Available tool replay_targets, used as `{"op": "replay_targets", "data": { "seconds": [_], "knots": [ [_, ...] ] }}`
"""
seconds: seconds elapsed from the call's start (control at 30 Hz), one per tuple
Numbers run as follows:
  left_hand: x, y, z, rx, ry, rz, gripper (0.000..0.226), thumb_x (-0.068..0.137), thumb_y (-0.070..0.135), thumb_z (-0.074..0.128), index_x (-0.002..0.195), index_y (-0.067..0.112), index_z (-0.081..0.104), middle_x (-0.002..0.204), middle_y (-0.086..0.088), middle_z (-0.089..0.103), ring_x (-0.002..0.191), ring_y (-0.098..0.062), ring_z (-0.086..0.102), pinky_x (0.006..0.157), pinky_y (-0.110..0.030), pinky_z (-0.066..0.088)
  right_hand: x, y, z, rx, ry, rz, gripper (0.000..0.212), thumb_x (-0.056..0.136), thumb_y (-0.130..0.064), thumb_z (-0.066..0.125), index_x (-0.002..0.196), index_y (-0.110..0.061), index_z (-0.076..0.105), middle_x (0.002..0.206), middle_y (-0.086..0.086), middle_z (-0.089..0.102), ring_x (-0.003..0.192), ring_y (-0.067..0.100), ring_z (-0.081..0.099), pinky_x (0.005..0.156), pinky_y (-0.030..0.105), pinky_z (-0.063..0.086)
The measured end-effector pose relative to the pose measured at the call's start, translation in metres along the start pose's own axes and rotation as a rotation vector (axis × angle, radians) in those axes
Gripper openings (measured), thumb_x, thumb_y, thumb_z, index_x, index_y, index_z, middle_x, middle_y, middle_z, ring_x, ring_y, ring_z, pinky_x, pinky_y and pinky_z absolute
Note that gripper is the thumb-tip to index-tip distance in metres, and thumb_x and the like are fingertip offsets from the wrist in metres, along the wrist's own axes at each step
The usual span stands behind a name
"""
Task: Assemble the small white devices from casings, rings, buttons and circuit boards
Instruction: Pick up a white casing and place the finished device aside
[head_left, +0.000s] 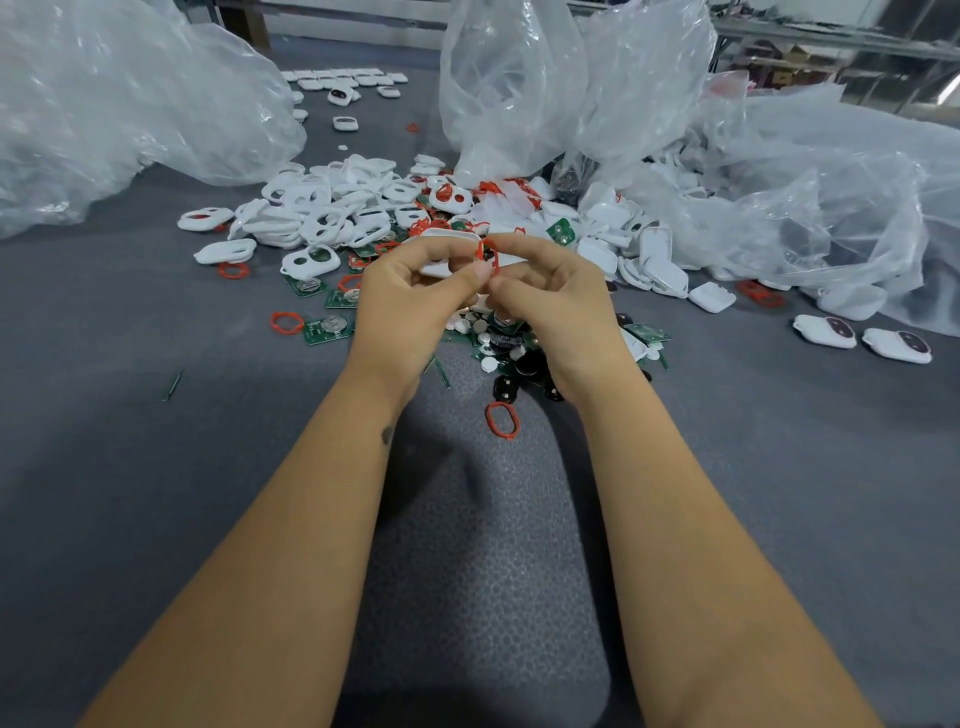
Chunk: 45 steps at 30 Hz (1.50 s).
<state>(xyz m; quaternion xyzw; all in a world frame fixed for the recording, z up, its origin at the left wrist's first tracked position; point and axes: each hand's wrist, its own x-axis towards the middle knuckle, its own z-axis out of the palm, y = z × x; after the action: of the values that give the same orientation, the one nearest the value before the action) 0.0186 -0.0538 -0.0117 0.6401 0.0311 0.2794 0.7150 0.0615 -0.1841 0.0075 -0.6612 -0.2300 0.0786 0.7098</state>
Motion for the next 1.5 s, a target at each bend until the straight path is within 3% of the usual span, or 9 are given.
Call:
{"op": "replay_targets", "data": {
  "seconds": [0.23, 0.47, 0.63, 0.77, 0.97, 1.17, 1.27, 1.37, 1.5],
  "knots": [
    [0.000, 0.003, -0.001, -0.020, -0.060, -0.087, 0.026, 0.092, 0.001, 0.056, 0.089, 0.020, 0.074, 0.084, 0.006, 0.073, 0.076, -0.008, 0.067, 0.069, -0.018, 0.053, -0.001, 0.003, 0.001, -0.196, 0.080, -0.075, 0.022, 0.080, -0.004, 0.073, 0.099, -0.014, 0.067, 0.063, -0.007, 0.062, 0.056, 0.004, 0.054, 0.053, 0.014, 0.044],
    [-0.002, 0.001, -0.001, 0.102, -0.012, -0.030, 0.030, 0.094, 0.003, 0.060, 0.094, 0.030, 0.048, 0.085, -0.003, 0.068, 0.057, -0.015, 0.064, 0.053, -0.025, 0.051, 0.001, 0.002, 0.001, -0.115, 0.247, -0.078, 0.016, 0.080, 0.000, 0.066, 0.090, -0.012, 0.063, 0.081, -0.002, 0.064, 0.069, 0.004, 0.056, 0.064, 0.016, 0.048],
    [-0.002, 0.002, -0.002, 0.091, -0.142, -0.057, 0.032, 0.094, -0.006, 0.052, 0.099, 0.024, 0.044, 0.088, -0.002, 0.069, 0.068, -0.014, 0.064, 0.061, -0.029, 0.055, -0.002, -0.002, 0.006, -0.015, 0.179, -0.067, 0.021, 0.071, -0.008, 0.068, 0.091, -0.004, 0.064, 0.080, 0.002, 0.063, 0.067, 0.004, 0.055, 0.062, 0.014, 0.046],
    [-0.003, 0.002, 0.002, 0.094, -0.076, -0.051, 0.039, 0.092, -0.010, 0.051, 0.114, 0.020, 0.038, 0.109, -0.021, 0.061, 0.078, -0.017, 0.065, 0.068, -0.033, 0.057, -0.003, -0.004, 0.011, -0.028, 0.149, -0.072, 0.015, 0.079, 0.011, 0.061, 0.091, 0.001, 0.063, 0.075, 0.001, 0.061, 0.062, 0.002, 0.055, 0.058, 0.012, 0.046],
    [-0.001, 0.000, 0.007, 0.072, 0.042, -0.049, 0.025, 0.088, -0.009, 0.061, 0.105, 0.010, 0.062, 0.094, -0.002, 0.061, 0.069, 0.001, 0.065, 0.063, -0.018, 0.055, -0.006, -0.005, 0.015, -0.058, 0.102, -0.096, 0.015, 0.077, 0.009, 0.064, 0.089, 0.000, 0.061, 0.079, 0.008, 0.061, 0.075, 0.018, 0.056, 0.065, 0.019, 0.050],
    [0.000, 0.000, 0.004, -0.004, 0.027, -0.078, 0.052, 0.083, -0.012, 0.062, 0.124, 0.020, 0.059, 0.092, 0.004, 0.074, 0.088, -0.012, 0.070, 0.073, -0.024, 0.056, -0.008, -0.002, 0.016, -0.264, 0.157, -0.180, 0.016, 0.074, 0.003, 0.068, 0.086, -0.006, 0.063, 0.078, -0.003, 0.063, 0.068, 0.007, 0.053, 0.065, 0.017, 0.049],
    [0.000, 0.003, 0.007, -0.164, -0.034, -0.196, 0.061, 0.073, -0.005, 0.052, 0.128, 0.019, 0.056, 0.097, -0.013, 0.064, 0.088, -0.023, 0.059, 0.084, -0.033, 0.052, -0.007, 0.001, 0.013, -0.449, 0.194, -0.267, 0.017, 0.073, -0.006, 0.069, 0.089, -0.009, 0.063, 0.085, -0.003, 0.066, 0.077, 0.007, 0.058, 0.075, 0.022, 0.051],
    [0.000, 0.005, 0.008, -0.326, -0.009, -0.259, 0.043, 0.084, -0.006, 0.047, 0.122, 0.010, 0.058, 0.091, -0.010, 0.066, 0.080, -0.017, 0.065, 0.074, -0.025, 0.055, -0.007, 0.004, 0.011, -0.609, 0.192, -0.394, 0.020, 0.072, -0.008, 0.068, 0.092, -0.006, 0.064, 0.089, 0.002, 0.065, 0.085, 0.017, 0.059, 0.079, 0.035, 0.050],
    [0.000, 0.003, 0.007, -0.296, -0.055, -0.251, 0.028, 0.099, -0.006, 0.040, 0.103, 0.008, 0.064, 0.081, 0.000, 0.075, 0.075, -0.010, 0.071, 0.073, -0.023, 0.057, -0.005, 0.007, 0.009, -0.683, 0.191, -0.484, 0.020, 0.072, -0.007, 0.068, 0.090, -0.003, 0.063, 0.090, 0.004, 0.062, 0.084, 0.019, 0.057, 0.077, 0.036, 0.049]
  ]
}}
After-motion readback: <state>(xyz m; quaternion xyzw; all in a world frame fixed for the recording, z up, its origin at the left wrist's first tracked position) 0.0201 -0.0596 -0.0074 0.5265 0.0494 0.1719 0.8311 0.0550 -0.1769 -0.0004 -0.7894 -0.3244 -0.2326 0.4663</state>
